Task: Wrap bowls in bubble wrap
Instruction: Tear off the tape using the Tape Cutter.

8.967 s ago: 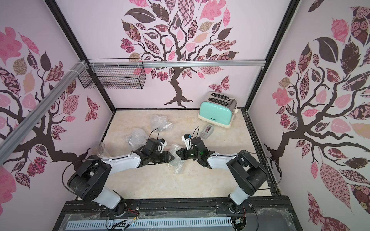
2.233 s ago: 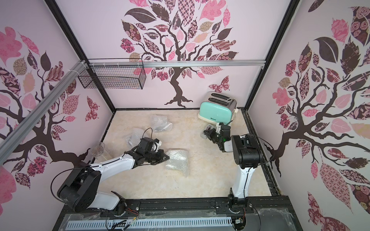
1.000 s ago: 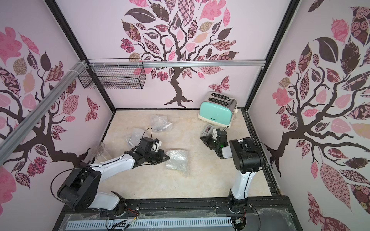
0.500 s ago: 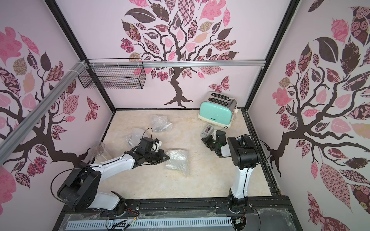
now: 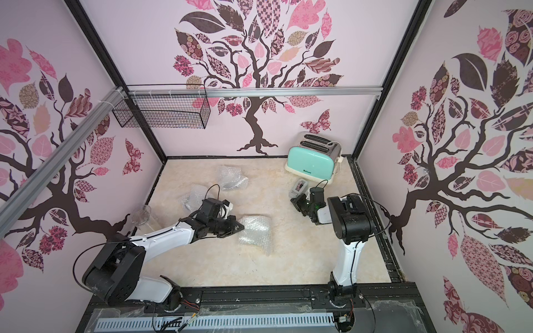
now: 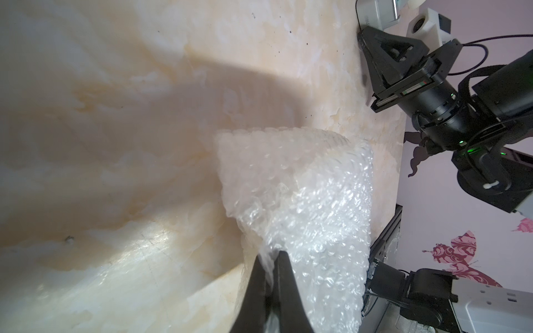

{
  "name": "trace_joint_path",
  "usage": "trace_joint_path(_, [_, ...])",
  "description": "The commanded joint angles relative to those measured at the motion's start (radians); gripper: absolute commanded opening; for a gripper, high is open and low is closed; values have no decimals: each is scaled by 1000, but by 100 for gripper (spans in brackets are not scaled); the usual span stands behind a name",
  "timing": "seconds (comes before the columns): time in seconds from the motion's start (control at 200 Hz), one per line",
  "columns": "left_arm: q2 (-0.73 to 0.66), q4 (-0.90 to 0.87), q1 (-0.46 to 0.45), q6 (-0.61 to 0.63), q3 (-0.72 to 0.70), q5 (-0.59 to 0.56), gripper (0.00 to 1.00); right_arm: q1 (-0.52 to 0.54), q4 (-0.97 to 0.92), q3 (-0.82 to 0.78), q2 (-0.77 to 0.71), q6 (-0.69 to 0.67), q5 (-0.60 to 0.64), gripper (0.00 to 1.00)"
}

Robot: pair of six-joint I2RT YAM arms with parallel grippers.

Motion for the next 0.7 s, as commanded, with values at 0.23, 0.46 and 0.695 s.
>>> trace_joint_path(0.23, [-9,6,1,22,12,11,0,20,-242,-12,34,61,34,0])
trace_joint_path(0.46, [-14,-9,1,33,19,-7,0,45,-273,-23,-76,8,58,0])
trace_joint_path(0.695, [-19,3,2,26,8,-3,0,74,-279,-84,-332,-40,7,0])
